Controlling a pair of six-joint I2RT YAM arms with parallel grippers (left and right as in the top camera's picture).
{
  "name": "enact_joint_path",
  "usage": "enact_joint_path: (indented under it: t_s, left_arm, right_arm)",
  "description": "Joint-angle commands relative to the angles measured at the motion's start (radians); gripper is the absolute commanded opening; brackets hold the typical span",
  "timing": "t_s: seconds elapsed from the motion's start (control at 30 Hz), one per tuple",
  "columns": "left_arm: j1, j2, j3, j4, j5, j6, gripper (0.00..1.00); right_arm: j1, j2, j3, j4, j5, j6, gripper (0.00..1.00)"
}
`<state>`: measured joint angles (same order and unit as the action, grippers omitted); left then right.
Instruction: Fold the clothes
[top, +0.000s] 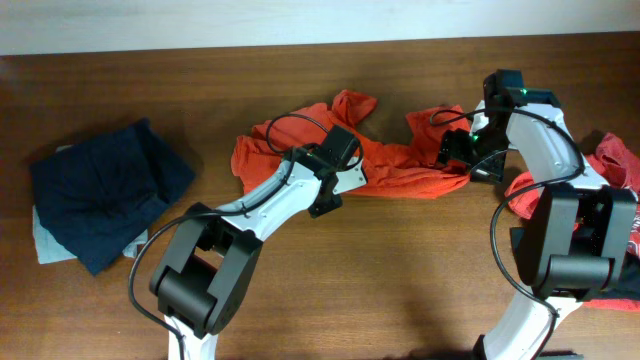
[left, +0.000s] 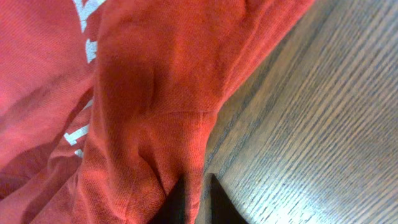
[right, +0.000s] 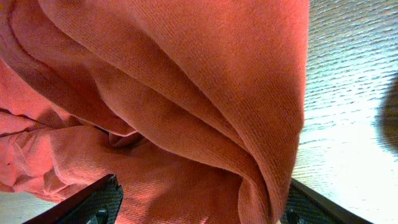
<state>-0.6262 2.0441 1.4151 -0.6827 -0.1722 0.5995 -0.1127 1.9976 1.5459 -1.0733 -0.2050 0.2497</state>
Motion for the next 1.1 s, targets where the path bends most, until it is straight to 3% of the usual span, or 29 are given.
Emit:
enact_joint_path:
  t_s: [0.0, 0.13, 0.27, 0.33, 0.57, 0.7, 0.87, 0.93, 1.07]
  left_arm:
    - [0.003, 0.016, -0.011, 0.007, -0.011, -0.001, 0.01]
    - [0.002, 0.01, 0.041, -0.02, -0.124, -0.016, 0.0]
    - [0.0, 0.008, 0.077, -0.083, -0.07, -0.016, 0.0]
    - [0.0, 0.009, 0.072, -0.109, 0.039, -0.016, 0.02]
    - [-0.028, 0.015, 0.046, -0.111, 0.079, -0.035, 0.25]
    - [-0.034, 0.039, 0.041, -0.087, 0.075, -0.039, 0.33]
    - [-0.034, 0.119, 0.041, -0.061, 0.012, -0.055, 0.33]
    - [-0.034, 0.133, 0.041, -0.047, -0.07, -0.093, 0.24]
    - [-0.042, 0.128, 0.06, -0.033, -0.172, -0.127, 0.23]
  right_arm:
    - [-0.006, -0.028, -0.003, -0.005, -0.009, -0.006, 0.83]
    - [-0.006, -0.028, -0.003, -0.005, -0.009, -0.006, 0.83]
    - [-0.006, -0.028, -0.003, -0.005, -0.008, -0.007, 0.83]
    - [-0.006, -0.028, -0.003, -0.005, -0.008, -0.007, 0.83]
    - [-0.006, -0.028, -0.003, -0.004, -0.008, -0.007, 0.83]
    - [-0.006, -0.028, -0.003, -0.005, -0.008, -0.007, 0.83]
    - [-0.006, -0.028, -0.003, -0.01, -0.008, -0.007, 0.83]
    - [-0.006, -0.028, -0.003, -0.01, -0.008, -0.007, 0.82]
    - [-0.006, -0.028, -0.003, -0.006, -0.008, -0.007, 0.83]
